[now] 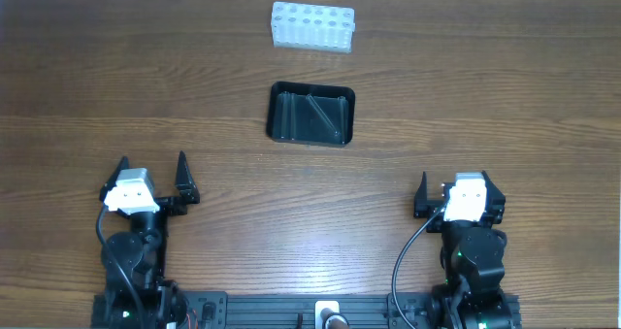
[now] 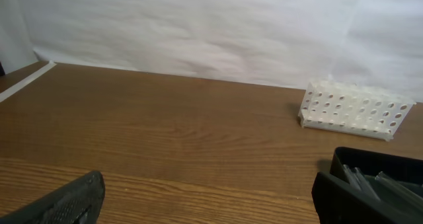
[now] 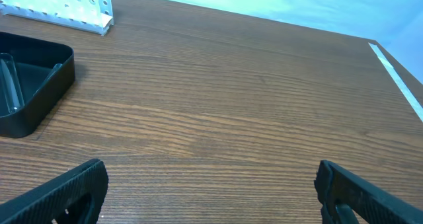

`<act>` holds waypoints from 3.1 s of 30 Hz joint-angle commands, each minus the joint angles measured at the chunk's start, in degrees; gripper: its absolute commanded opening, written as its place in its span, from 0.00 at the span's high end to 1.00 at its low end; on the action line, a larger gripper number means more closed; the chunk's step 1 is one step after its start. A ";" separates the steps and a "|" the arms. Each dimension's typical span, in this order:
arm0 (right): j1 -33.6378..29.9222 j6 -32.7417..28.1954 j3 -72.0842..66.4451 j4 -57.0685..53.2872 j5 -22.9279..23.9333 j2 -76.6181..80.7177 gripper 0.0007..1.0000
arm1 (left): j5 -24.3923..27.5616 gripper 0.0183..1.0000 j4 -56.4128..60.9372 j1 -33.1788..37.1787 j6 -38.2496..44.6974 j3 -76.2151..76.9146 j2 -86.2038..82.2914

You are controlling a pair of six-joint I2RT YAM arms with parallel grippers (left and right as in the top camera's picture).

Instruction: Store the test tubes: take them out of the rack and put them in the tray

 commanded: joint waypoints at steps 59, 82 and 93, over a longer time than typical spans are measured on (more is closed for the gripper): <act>-6.23 5.14 -7.08 19.28 -11.82 -0.61 0.01 | 0.37 0.00 0.00 0.35 1.03 -0.24 -0.31; -7.54 5.14 -7.08 19.28 -11.82 -0.61 0.01 | 0.35 0.00 0.00 0.35 1.03 -0.24 -0.31; -7.54 5.14 -7.08 19.28 -11.82 -0.61 0.01 | 0.37 0.00 0.00 0.35 1.03 -0.24 -0.28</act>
